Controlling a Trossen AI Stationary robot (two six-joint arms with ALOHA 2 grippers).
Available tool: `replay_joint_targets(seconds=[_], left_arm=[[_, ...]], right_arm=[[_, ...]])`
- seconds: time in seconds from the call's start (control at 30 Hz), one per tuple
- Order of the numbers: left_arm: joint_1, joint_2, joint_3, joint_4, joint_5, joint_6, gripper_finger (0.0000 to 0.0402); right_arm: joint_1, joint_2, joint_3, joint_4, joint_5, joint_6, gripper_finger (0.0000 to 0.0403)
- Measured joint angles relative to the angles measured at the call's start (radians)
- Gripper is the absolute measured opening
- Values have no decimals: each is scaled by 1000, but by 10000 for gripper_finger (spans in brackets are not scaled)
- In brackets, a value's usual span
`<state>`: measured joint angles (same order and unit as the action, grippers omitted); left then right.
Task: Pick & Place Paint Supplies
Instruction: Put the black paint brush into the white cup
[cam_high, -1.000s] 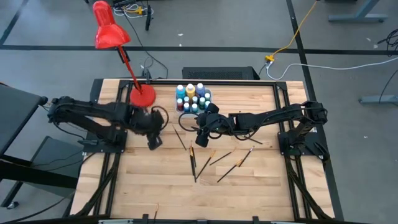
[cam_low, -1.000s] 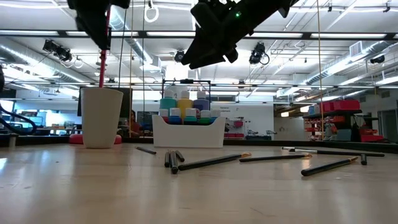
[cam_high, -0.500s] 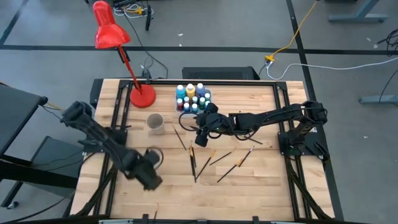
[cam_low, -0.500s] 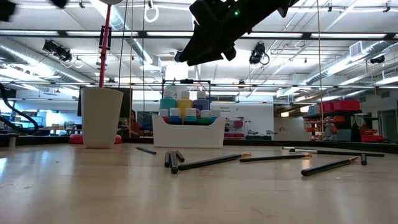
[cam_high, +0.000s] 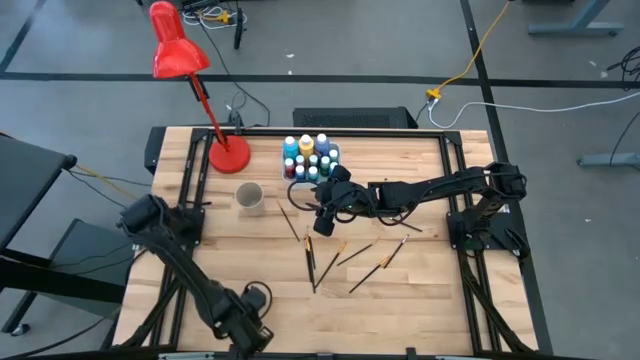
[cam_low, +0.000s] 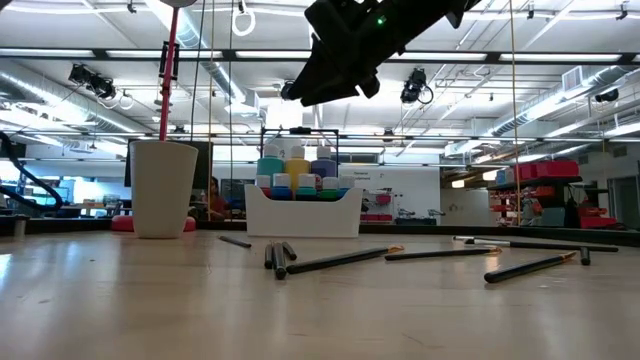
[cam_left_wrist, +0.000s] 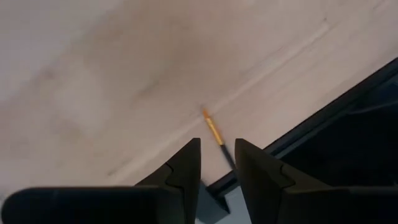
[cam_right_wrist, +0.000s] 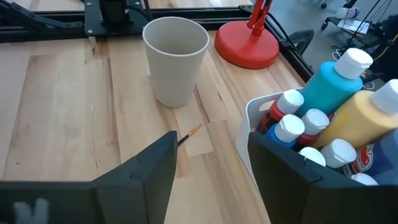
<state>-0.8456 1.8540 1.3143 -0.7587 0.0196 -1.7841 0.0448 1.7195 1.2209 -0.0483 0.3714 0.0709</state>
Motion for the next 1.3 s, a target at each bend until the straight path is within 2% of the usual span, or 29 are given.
replay_joint_targets(seconds=[0.3,0.5,0.73,0.83,0.93,1.03,1.2,1.3], left_arm=[[-31,138,95,1,0,-106,107],[-41,195,104,9,31,-165,107],[-47,194,103,10,-67,-193,107],[-44,194,103,10,-46,-169,107],[-37,203,104,9,17,-141,105],[-34,204,103,6,49,-138,87],[-27,205,103,-6,9,-153,17],[-22,205,103,-14,-6,-156,12]], right_arm=[[0,0,0,-5,-97,25,204],[0,0,0,-9,-102,25,204],[1,0,0,-15,-102,25,204],[1,0,0,-18,-102,25,204],[1,0,0,-19,-102,25,204],[1,0,0,-20,-102,25,204],[1,0,0,-21,-102,25,204],[1,0,0,-21,-102,25,204]])
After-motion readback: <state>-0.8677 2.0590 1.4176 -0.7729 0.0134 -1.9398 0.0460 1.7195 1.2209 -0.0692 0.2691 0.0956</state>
